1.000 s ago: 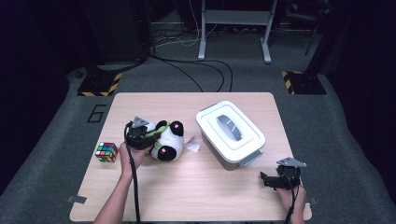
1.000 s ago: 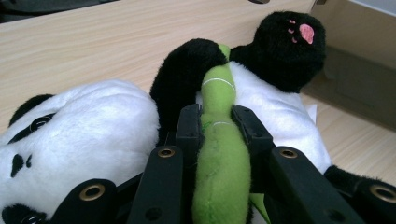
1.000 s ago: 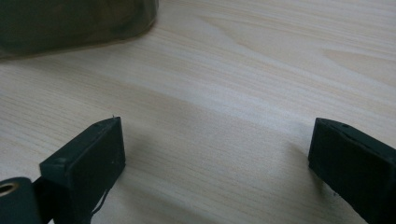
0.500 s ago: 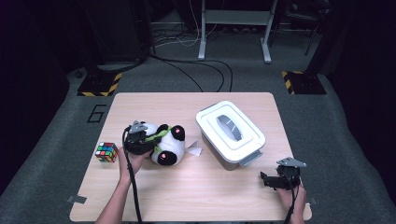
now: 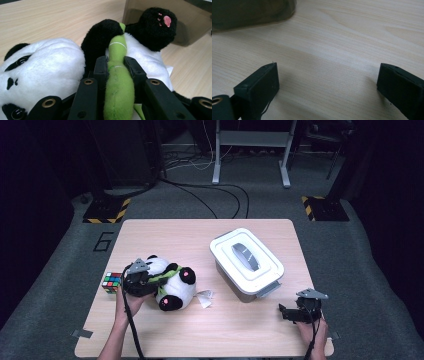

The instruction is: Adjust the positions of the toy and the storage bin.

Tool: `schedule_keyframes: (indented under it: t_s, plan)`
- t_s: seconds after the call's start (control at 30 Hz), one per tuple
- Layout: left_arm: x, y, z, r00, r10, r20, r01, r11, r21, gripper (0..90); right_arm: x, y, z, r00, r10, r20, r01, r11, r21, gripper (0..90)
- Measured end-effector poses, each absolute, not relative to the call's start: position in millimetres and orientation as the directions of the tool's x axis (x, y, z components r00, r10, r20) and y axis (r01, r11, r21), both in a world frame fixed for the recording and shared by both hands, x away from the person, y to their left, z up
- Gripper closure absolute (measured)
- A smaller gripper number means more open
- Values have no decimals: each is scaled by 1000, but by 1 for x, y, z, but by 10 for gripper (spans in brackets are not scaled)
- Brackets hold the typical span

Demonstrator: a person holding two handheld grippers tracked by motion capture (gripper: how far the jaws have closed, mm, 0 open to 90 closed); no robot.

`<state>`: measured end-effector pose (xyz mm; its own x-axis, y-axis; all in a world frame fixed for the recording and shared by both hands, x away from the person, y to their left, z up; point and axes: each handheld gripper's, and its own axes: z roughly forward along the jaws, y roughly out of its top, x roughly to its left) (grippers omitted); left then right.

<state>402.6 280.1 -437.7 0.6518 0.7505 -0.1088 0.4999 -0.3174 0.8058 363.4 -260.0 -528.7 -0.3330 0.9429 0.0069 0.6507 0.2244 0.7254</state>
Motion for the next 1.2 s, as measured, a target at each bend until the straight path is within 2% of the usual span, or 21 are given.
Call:
schedule_keyframes:
  t_s: [0.4,0.73,0.83,0.9,1.03,1.2]
  plan:
    - [393,289,-433,735,672,-94,458,-389,799,740,363,-260,-529,-332,943,6,651,224,726,34]
    - [385,295,-435,760,642,-106,452,-404,795,733,363,-260,-529,-331,944,4,651,225,725,34]
    - [383,298,-437,741,660,-123,465,-373,803,642,363,-260,-529,-330,944,4,651,225,725,34]
    - [381,299,-434,727,675,-129,470,-352,810,500,363,-260,-529,-330,944,4,651,225,725,34]
    - [371,303,-424,695,709,-120,466,-318,826,288,363,-260,-529,-330,944,3,651,225,725,34]
    - [353,318,-415,657,745,-118,456,-268,848,165,363,-260,-529,-329,944,3,651,225,725,34]
